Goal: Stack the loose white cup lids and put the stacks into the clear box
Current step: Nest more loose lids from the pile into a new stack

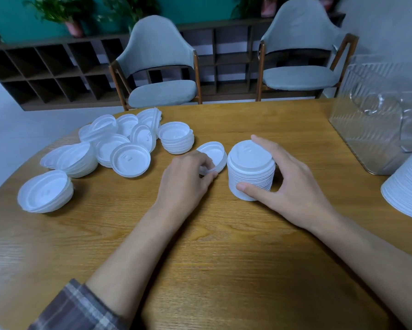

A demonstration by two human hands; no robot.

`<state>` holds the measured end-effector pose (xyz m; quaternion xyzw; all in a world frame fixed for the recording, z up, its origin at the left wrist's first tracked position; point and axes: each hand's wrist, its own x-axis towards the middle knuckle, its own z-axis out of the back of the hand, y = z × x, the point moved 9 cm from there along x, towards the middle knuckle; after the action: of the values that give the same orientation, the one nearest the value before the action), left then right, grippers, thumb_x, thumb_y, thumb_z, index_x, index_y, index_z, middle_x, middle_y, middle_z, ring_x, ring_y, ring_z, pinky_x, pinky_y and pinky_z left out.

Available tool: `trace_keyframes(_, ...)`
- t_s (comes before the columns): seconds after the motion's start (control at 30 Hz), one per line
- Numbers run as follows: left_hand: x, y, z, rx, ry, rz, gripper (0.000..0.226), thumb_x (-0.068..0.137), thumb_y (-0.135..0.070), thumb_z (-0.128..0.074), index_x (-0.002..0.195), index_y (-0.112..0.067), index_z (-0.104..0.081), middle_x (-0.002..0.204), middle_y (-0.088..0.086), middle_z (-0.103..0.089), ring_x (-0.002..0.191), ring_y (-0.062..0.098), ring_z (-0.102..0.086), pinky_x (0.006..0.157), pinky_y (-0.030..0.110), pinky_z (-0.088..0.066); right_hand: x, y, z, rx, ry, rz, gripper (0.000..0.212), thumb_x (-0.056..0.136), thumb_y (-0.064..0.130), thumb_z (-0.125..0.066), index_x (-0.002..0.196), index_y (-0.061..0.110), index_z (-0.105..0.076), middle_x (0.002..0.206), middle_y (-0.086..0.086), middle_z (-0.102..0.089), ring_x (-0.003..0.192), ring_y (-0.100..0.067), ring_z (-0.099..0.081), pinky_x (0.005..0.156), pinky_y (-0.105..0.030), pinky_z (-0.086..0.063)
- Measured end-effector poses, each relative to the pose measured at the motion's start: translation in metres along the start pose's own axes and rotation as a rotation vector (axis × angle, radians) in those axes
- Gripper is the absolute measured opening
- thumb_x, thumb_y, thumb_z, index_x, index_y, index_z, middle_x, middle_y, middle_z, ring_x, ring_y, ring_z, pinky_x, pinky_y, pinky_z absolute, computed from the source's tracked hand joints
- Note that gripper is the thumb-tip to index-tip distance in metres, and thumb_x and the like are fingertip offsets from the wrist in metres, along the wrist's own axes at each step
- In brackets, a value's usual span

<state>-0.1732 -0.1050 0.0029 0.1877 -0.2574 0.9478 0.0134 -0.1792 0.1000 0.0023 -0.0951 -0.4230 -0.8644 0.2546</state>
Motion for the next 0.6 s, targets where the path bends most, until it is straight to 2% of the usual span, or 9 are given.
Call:
trace_keyframes(0.13, 0.001, 0.004, 0.004, -0.128, -0.025, 0.052, 0.023, 0.080, -0.028, -0.091, 0.083, -0.018, -0.071, 0.087, -0.010, -0.072, 0.088, 0.012, -0.067, 0.078, 0.040, -0.053, 0.000, 0.000, 0.000, -0.005, -0.001, 0.002, 0.089, 0.079, 0.055, -0.083, 0.155, 0.044, -0.038, 0.145, 0.029, -0.045, 0.127, 0.027, -0.032, 0.099, 0.005, -0.022)
trace_keyframes(0.3, -0.002, 0.004, 0.014, -0.353, -0.089, 0.127, 0.023, 0.080, -0.032, -0.090, 0.077, -0.020, -0.071, 0.074, -0.010, -0.071, 0.073, 0.007, -0.064, 0.072, 0.028, -0.052, 0.000, 0.001, -0.001, -0.002, 0.001, 0.005, 0.089, 0.079, 0.058, -0.081, 0.155, 0.045, -0.037, 0.146, 0.028, -0.046, 0.127, 0.026, -0.033, 0.098, 0.006, -0.022)
trace_keyframes(0.4, -0.001, 0.005, 0.019, -0.451, -0.138, 0.135, 0.013, 0.088, -0.027, -0.085, 0.091, -0.023, -0.073, 0.083, -0.011, -0.074, 0.081, 0.009, -0.070, 0.078, 0.029, -0.058, 0.000, 0.002, 0.000, 0.030, -0.015, 0.000, 0.087, 0.079, 0.060, -0.079, 0.155, 0.042, -0.040, 0.142, 0.026, -0.048, 0.131, 0.017, -0.039, 0.100, 0.002, -0.026)
trace_keyframes(0.5, 0.000, 0.008, 0.024, -0.548, -0.201, 0.159, 0.020, 0.093, -0.025, -0.080, 0.111, -0.022, -0.072, 0.099, -0.011, -0.076, 0.091, 0.011, -0.071, 0.080, 0.024, -0.058, 0.000, 0.003, 0.001, 0.050, -0.054, 0.001, 0.082, 0.082, 0.058, -0.077, 0.154, 0.037, -0.045, 0.143, 0.024, -0.049, 0.133, 0.011, -0.042, 0.103, -0.001, -0.028)
trace_keyframes(0.6, -0.001, 0.012, 0.027, -0.688, -0.234, 0.220, 0.027, 0.098, -0.025, -0.073, 0.124, -0.021, -0.072, 0.112, -0.009, -0.077, 0.099, 0.015, -0.073, 0.091, 0.035, -0.060, 0.000, 0.003, 0.001, 0.066, -0.068, 0.001, 0.080, 0.083, 0.056, -0.077, 0.154, 0.034, -0.046, 0.143, 0.024, -0.049, 0.132, 0.012, -0.042, 0.103, -0.001, -0.029)
